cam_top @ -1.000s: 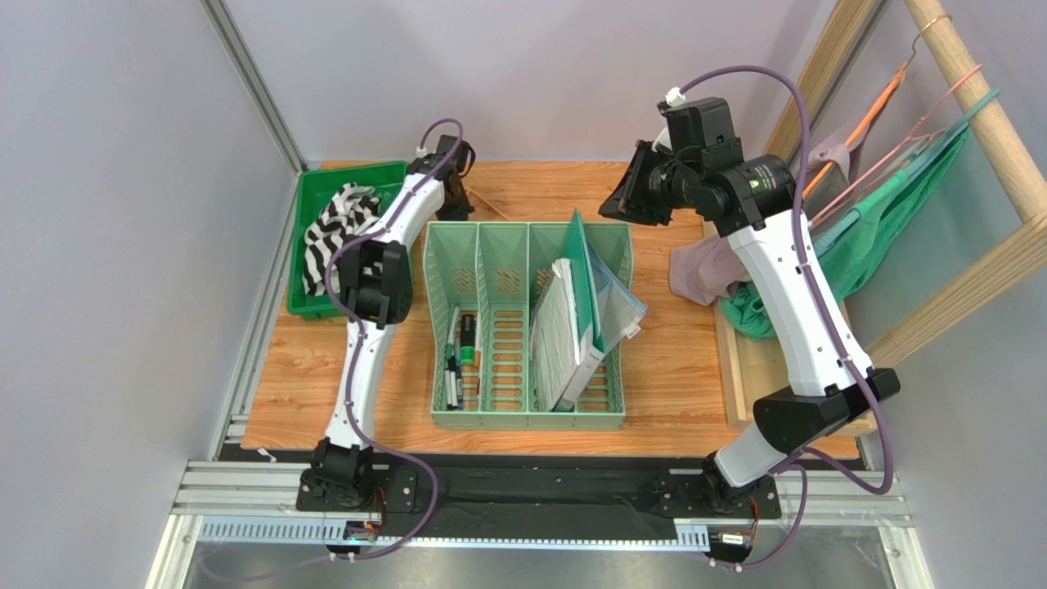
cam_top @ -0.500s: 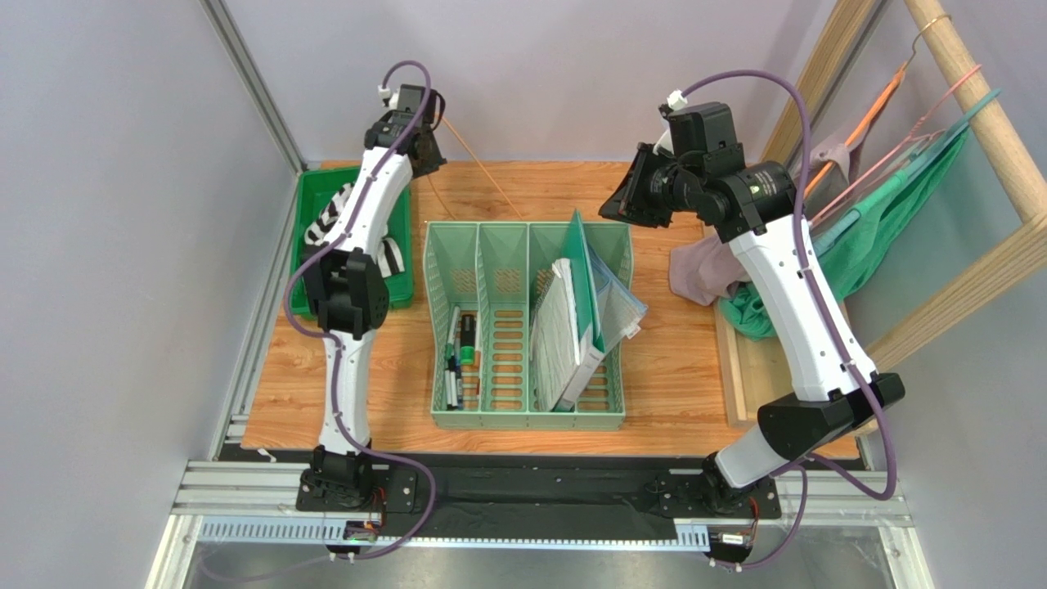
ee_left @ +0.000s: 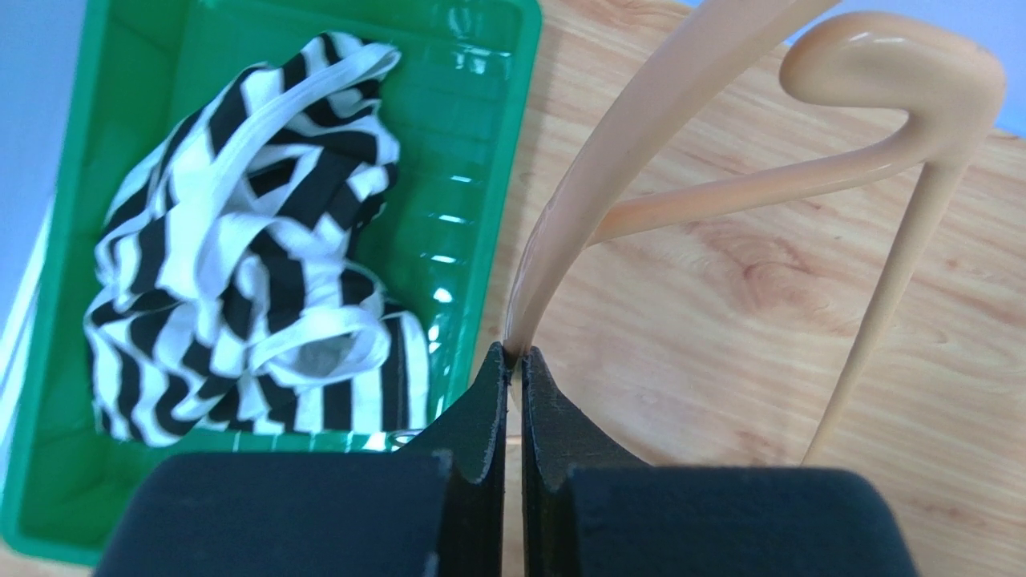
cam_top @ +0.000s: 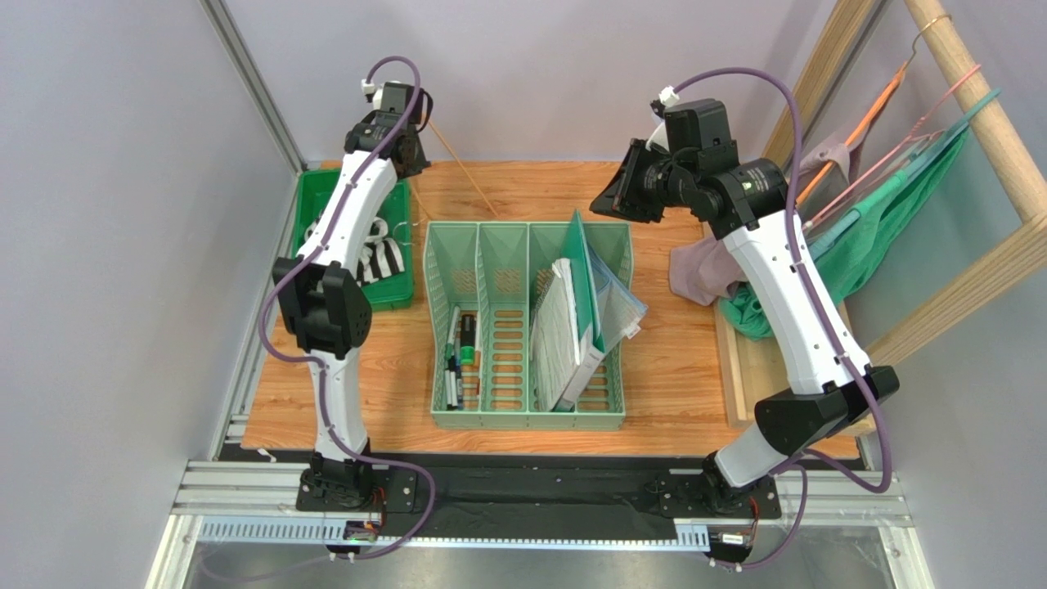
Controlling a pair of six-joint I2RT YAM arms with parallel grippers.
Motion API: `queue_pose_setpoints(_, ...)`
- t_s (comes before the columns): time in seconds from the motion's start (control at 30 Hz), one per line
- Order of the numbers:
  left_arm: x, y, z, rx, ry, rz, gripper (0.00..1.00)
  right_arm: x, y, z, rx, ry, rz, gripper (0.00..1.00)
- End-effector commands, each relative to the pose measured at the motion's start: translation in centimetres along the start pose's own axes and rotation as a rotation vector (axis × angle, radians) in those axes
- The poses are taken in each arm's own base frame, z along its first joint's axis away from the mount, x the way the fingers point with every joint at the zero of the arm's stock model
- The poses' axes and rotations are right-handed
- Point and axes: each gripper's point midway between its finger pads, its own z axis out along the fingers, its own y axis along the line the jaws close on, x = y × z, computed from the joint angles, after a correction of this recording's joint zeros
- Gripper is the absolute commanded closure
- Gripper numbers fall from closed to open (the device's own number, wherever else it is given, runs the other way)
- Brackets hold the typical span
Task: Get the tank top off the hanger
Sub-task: Pick up the hanger at the center of the board.
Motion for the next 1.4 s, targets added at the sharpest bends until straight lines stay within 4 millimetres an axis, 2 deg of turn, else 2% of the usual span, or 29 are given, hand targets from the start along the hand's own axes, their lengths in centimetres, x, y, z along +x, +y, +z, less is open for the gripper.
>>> queue_pose_setpoints(0.0, -4.6, 1.6, -5.3, 0.015, -0.15, -0.034, 1.0, -1.1, 1.3, 0.1, -0.06, -0.041, -0.024, 1.0)
queue_pose_setpoints(0.33, -8.3, 4.5, -11.5, -0.025, -0.268, -0.021, 1.0, -1.8, 1.9, 1.0, -0.081, -0.042, -0.079, 1.0)
queue_pose_setpoints(0.47, -10.7, 5.9, -15.4, -0.033, -0.349, -0.034, 1.0, -2.3, 2.7, 1.5, -0.109, -0.043, -0.119, 1.0)
queue_pose_setpoints(0.53, -11.5, 6.8, -17.1, -0.047, -0.379, -0.038, 1.0, -3.0, 3.7, 1.3, -0.138, -0.061, -0.158, 1.0)
queue_pose_setpoints(0.57, -12.3, 7.1, -18.5, -0.042, -0.408, -0.043, 1.0, -2.9, 3.9, 2.3, -0.143, -0.049, -0.195, 1.0)
queue_pose_setpoints(0.67, -13.5, 7.9, -21.5, -0.023, -0.457, -0.068, 1.0, -4.1, 6.0, 2.9, -0.232, -0.086, -0.301, 0.98)
queue_pose_setpoints(0.7, -13.6, 8.0, -22.2, -0.011, -0.465, -0.076, 1.0, -4.7, 6.7, 4.3, -0.271, -0.088, -0.321, 0.96)
queue_pose_setpoints(0.73, -13.9, 8.3, -23.6, 0.007, -0.486, -0.092, 1.0, -5.5, 9.0, 3.2, -0.362, -0.108, -0.355, 0.94)
queue_pose_setpoints(0.77, -13.9, 8.4, -24.2, 0.019, -0.493, -0.102, 1.0, -6.1, 10.7, 2.8, -0.42, -0.126, -0.379, 0.89)
queue_pose_setpoints(0.8, -13.9, 8.3, -24.7, 0.041, -0.497, -0.117, 1.0, -6.7, 12.2, 3.8, -0.487, -0.149, -0.413, 0.85)
queue_pose_setpoints(0.83, -13.9, 8.6, -25.8, 0.056, -0.511, -0.132, 1.0, -6.6, 14.9, 2.4, -0.599, -0.167, -0.465, 0.76)
queue_pose_setpoints(0.87, -13.8, 8.6, -26.1, 0.069, -0.51, -0.136, 1.0, -7.5, 16.9, 1.9, -0.678, -0.233, -0.518, 0.6)
queue_pose_setpoints(0.93, -13.6, 8.4, -27.5, 0.117, -0.519, -0.148, 1.0, -7.1, 19.4, 1.7, -0.772, -0.276, -0.577, 0.39)
queue_pose_setpoints(0.97, -13.2, 8.3, -27.5, 0.128, -0.51, -0.146, 1.0, -7.5, 20.4, 1.7, -0.811, -0.333, -0.614, 0.23)
queue_pose_setpoints(1.0, -13.2, 8.0, -27.9, 0.153, -0.512, -0.147, 1.0, -7.5, 21.0, 1.9, -0.825, -0.355, -0.635, 0.18)
queue_pose_setpoints(1.03, -13.1, 8.2, -28.8, 0.17, -0.524, -0.154, 1.0, -6.9, 21.5, 3.0, -0.846, -0.343, -0.648, 0.15)
queue_pose_setpoints(1.07, -12.7, 8.2, -28.7, 0.176, -0.516, -0.148, 1.0, -7.2, 22.6, 2.3, -0.877, -0.381, -0.679, 0.12)
queue_pose_setpoints(1.1, -12.7, 8.1, -29.2, 0.196, -0.523, -0.147, 1.0, -6.7, 23.1, 2.8, -0.888, -0.382, -0.704, 0.1)
queue_pose_setpoints(1.13, -12.4, 8.3, -29.8, 0.208, -0.529, -0.143, 1.0, -5.2, 24.1, 3.8, -0.916, -0.356, -0.718, 0.08)
queue_pose_setpoints(1.2, -12.5, 8.6, -31.0, 0.227, -0.552, -0.147, 1.0, -3.7, 25.5, 3.5, -0.958, -0.347, -0.753, 0.07)
queue_pose_setpoints(1.23, -12.5, 8.7, -31.5, 0.231, -0.562, -0.141, 1.0, -1.9, 26.7, 3.5, -0.986, -0.331, -0.774, 0.07)
queue_pose_setpoints(1.33, -12.8, 8.8, -33.0, 0.267, -0.581, -0.151, 1.0, 0.8, 28.2, 3.9, -0.995, -0.324, -0.804, 0.07)
queue_pose_setpoints(1.37, -12.6, 8.5, -33.3, 0.289, -0.574, -0.151, 1.0, 0.9, 28.5, 3.7, -0.977, -0.345, -0.818, 0.07)
